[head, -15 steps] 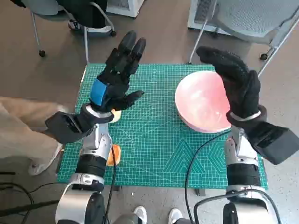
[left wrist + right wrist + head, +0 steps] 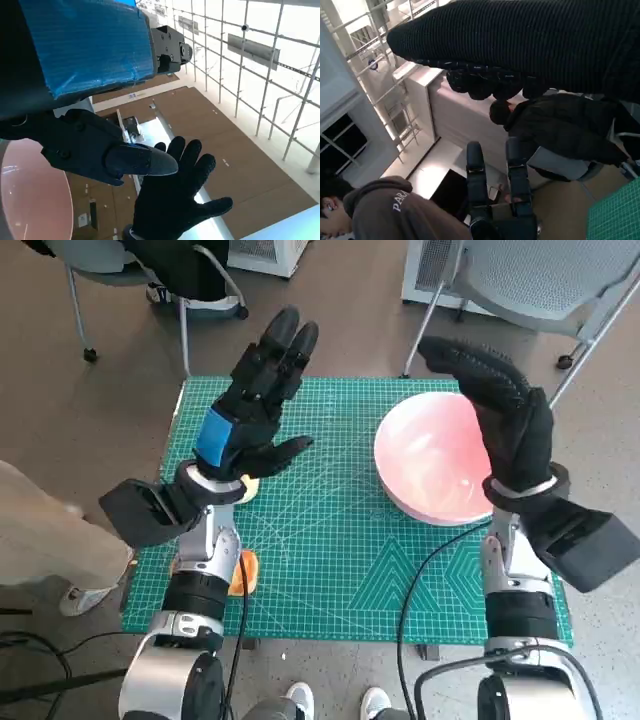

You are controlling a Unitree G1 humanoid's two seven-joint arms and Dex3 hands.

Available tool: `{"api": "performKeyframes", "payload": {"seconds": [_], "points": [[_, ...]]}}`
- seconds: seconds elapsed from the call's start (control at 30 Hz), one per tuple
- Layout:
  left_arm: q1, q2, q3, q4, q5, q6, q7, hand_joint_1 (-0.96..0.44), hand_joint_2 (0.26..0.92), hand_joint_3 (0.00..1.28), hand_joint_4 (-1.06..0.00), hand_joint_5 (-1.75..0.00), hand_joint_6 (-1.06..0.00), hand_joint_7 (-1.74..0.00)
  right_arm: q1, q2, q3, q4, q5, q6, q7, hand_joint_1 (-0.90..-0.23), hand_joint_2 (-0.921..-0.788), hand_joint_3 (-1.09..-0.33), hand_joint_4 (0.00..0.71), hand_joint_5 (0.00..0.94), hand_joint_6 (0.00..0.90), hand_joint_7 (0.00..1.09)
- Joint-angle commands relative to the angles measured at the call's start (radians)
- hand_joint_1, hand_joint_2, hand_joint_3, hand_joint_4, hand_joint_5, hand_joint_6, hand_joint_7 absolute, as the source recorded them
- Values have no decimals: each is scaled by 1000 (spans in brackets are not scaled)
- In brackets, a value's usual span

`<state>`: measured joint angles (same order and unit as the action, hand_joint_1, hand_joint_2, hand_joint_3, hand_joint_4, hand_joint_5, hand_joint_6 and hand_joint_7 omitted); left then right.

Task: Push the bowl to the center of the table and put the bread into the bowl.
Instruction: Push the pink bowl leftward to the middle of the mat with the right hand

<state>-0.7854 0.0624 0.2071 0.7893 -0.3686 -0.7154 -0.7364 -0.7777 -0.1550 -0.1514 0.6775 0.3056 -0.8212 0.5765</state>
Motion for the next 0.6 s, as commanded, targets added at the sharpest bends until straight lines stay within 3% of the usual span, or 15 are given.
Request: {"api": "performKeyframes", "payload": {"seconds": [0.03,0.33,0.6], "points": [[-1,2,-7,-15,1,5,1,-625,921,242,1,1,-145,-5,16,-13,5,-6,-20,13,-6,-656,-921,-743,226,2,53,553],[-3,2,-9,-12,1,8,1,-620,921,238,1,1,-145,-6,18,-20,4,-11,-20,18,-6,-657,-921,-742,227,2,54,552],[-6,2,-6,2,-1,7,-3,-615,921,236,1,1,-144,-5,4,-53,-21,25,14,18,21,-639,-921,-736,226,1,52,552]]}}
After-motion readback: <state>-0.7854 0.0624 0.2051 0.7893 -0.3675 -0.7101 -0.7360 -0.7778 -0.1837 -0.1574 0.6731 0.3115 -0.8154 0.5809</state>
